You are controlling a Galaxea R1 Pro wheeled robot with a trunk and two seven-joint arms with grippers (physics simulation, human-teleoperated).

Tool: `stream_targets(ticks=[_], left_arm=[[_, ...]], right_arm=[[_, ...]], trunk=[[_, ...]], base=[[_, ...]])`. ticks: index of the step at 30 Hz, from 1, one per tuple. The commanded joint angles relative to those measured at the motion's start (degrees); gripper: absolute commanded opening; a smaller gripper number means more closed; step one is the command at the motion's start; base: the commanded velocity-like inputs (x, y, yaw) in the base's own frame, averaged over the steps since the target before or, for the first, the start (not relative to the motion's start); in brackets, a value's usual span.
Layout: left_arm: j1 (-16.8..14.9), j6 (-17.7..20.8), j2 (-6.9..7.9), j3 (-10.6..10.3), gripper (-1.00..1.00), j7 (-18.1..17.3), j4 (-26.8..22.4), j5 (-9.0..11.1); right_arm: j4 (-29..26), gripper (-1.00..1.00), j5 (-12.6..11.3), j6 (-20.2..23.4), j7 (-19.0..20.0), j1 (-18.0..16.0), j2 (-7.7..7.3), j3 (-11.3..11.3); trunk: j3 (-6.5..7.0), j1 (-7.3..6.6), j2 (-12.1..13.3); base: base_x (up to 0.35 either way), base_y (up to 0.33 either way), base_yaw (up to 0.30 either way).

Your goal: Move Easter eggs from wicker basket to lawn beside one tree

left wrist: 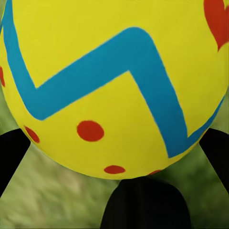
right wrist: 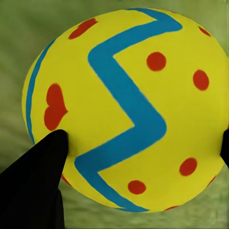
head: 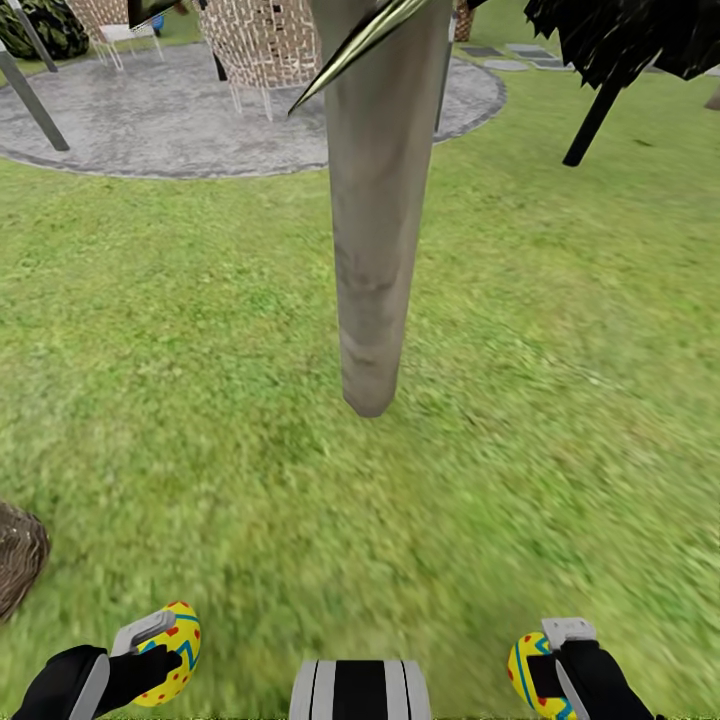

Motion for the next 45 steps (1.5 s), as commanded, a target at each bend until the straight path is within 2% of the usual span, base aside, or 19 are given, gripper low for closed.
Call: stream_targets(ticks=[1,6,7,16,17,26,37,45], left_arm=[[-0.04,0.28,-0.02,0.10,-1.00,-0.32,-0.03,-0.12],[-0.04,0.28,-0.02,0.12,-1.00,-0.48,-0.10,-0.12],[-0.04,0.25,-0.02,0.12,1.00,-0.50,-0.27,-0.09],[-0.04,0.28,0.03,0.19,1.00,-0.58,-0.65,0.06],[-0.04,0.28,0.01,0.19,1.00,-0.58,-0.65,0.06],[-0.04,0.26,-0.02,0.19,1.00,-0.58,-0.42,0.06],[-0.04,0.19,-0.02,0.16,1.00,-0.58,-0.40,0.05],[-0.06,0.19,-0.02,0.15,1.00,-0.51,-0.38,0.06]], right_arm=[[0.75,-1.00,-0.31,0.21,-0.04,0.01,0.00,0.02],[0.75,-1.00,-0.31,0.21,-0.04,0.01,0.00,0.02],[0.75,-1.00,-0.31,0.21,-0.04,0.01,0.00,0.02],[0.84,-1.00,-0.31,0.21,-0.04,0.01,0.00,0.02],[0.84,1.00,-0.31,0.17,-0.04,0.01,0.00,0.02],[0.84,1.00,-0.31,0.21,-0.04,0.01,-0.09,0.02],[1.01,1.00,-0.31,0.21,-0.04,0.01,0.00,0.02],[1.04,1.00,-0.31,0.21,-0.04,0.01,0.00,0.02]], trunk=[[-0.27,0.03,-0.03],[-0.94,0.11,-0.07],[-0.94,0.11,-0.07],[-0.94,0.11,-0.07],[-0.94,0.11,-0.07],[-0.94,0.11,-0.07],[1.50,-0.18,0.08],[3.27,-0.38,0.19]], base=[[0.000,0.000,0.000],[0.000,0.000,0.000],[0.000,0.000,0.000],[0.000,0.000,0.000],[0.000,0.000,0.000],[0.000,0.000,0.000],[0.000,0.000,0.000],[-0.150,0.011,0.000]])
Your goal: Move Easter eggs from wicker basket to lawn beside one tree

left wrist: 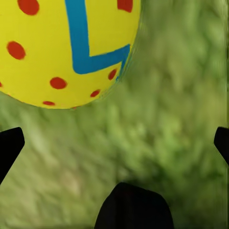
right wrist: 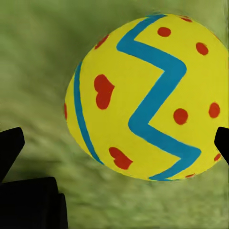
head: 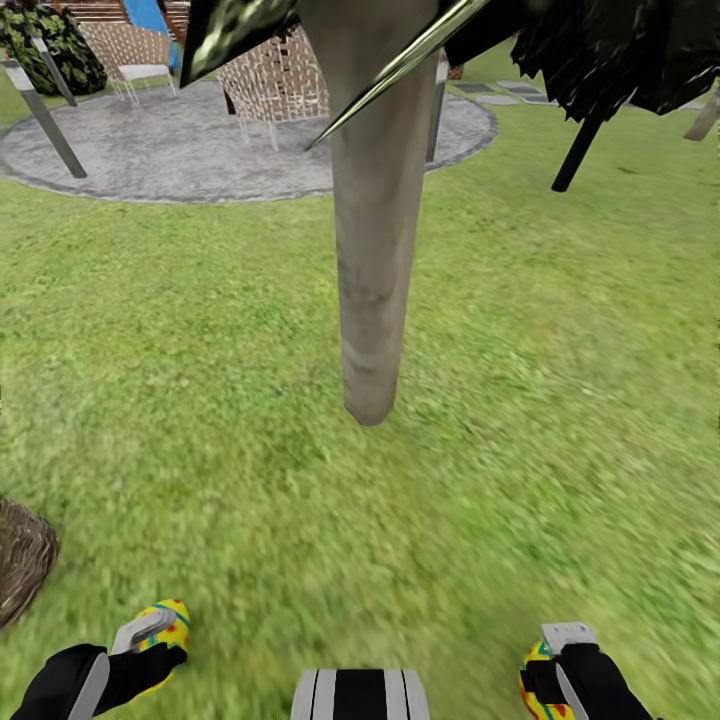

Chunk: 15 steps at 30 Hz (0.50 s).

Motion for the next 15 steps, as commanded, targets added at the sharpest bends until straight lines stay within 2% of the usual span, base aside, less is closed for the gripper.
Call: stream_targets(ticks=[1,12,15], left_arm=[[-0.01,0.28,-0.02,0.11,1.00,-0.33,-0.04,-0.16],[-0.01,0.28,-0.16,0.08,1.00,-0.25,0.08,-0.22],[-0.01,0.28,-1.59,0.15,1.00,-0.08,0.18,-0.32]], right_arm=[[-0.06,1.00,0.10,0.28,-0.05,-0.01,0.00,0.01],[0.13,1.00,0.11,0.28,-0.05,-0.01,0.00,0.01],[0.17,1.00,0.11,0.28,-0.05,-0.01,0.00,0.01]], trunk=[[0.19,-0.03,0.00],[2.63,-0.32,0.15],[3.29,-0.40,0.19]], base=[[-0.004,0.000,0.000],[0.000,0.000,0.000],[0.000,0.000,0.000]])
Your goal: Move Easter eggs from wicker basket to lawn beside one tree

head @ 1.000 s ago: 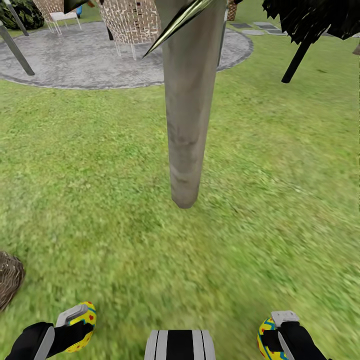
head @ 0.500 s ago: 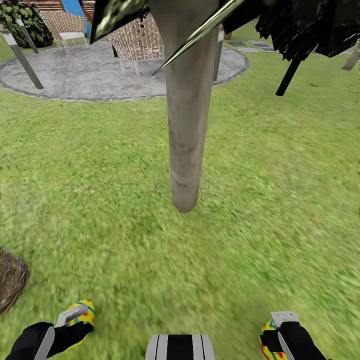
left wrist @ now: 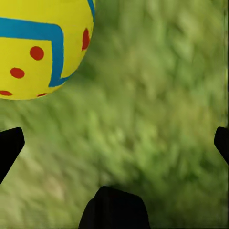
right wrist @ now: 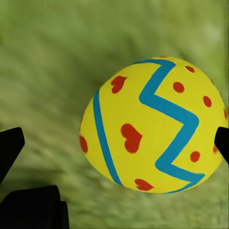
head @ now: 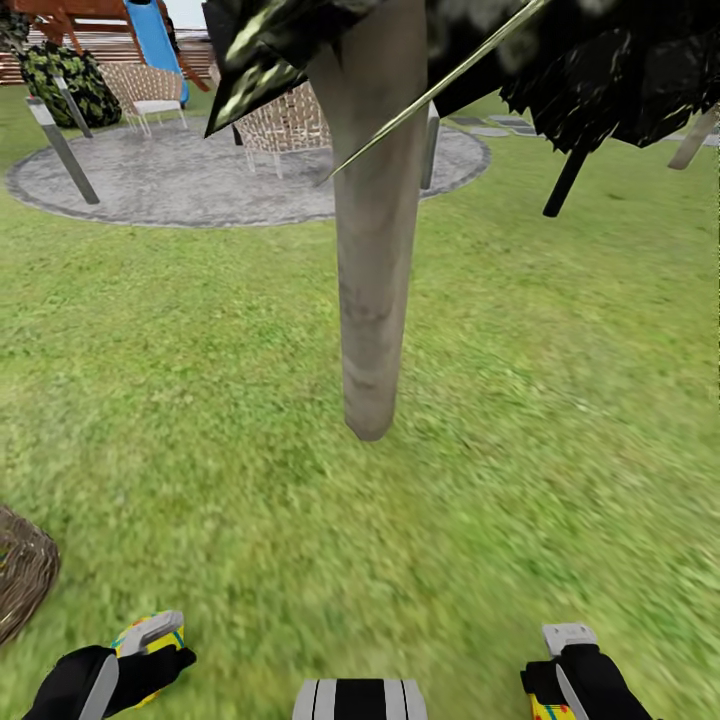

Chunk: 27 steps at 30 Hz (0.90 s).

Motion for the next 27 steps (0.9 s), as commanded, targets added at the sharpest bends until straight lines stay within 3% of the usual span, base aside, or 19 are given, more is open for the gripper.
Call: stream_targets(ticks=[1,27], left_arm=[[-0.03,0.28,-0.23,0.13,1.00,-0.31,-0.02,-0.20],[-0.03,0.28,-0.46,0.07,1.00,-0.13,0.07,-0.29]], right_arm=[[-0.07,1.00,0.11,0.28,-0.05,-0.01,0.00,0.01],[0.02,1.00,0.20,0.28,-0.05,-0.01,0.00,0.01]], trunk=[[0.19,-0.03,0.00],[5.95,-0.70,0.35]], base=[[0.000,0.000,0.000],[0.000,0.000,0.000]])
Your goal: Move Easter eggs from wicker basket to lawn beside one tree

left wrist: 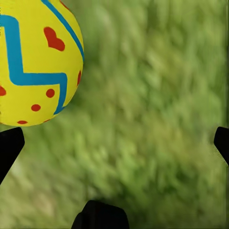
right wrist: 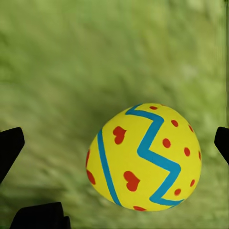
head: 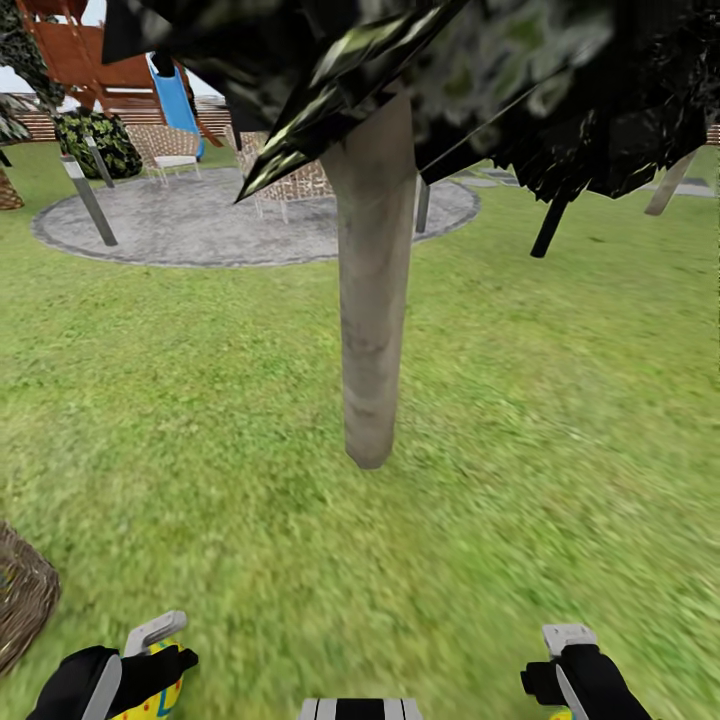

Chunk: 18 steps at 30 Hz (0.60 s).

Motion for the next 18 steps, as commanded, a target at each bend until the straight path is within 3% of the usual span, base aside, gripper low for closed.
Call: stream_targets(ticks=[1,8,18], left_arm=[[-0.03,0.28,-0.02,0.11,1.00,-0.32,-0.04,-0.14],[-0.03,0.28,-0.02,0.13,1.00,-0.25,-0.03,-0.14],[-0.03,0.28,-0.10,0.11,1.00,-0.32,0.06,-0.14]], right_arm=[[-0.07,1.00,0.13,0.28,-0.04,-0.01,0.00,0.01],[-0.07,1.00,0.13,0.28,-0.05,-0.01,0.05,0.01],[0.02,1.00,0.13,0.28,-0.06,-0.01,0.09,0.01]], trunk=[[0.18,-0.03,0.00],[1.73,-0.21,0.09],[3.95,-0.47,0.23]], base=[[0.000,0.000,0.000],[-0.003,0.000,0.000],[-0.300,0.000,0.000]])
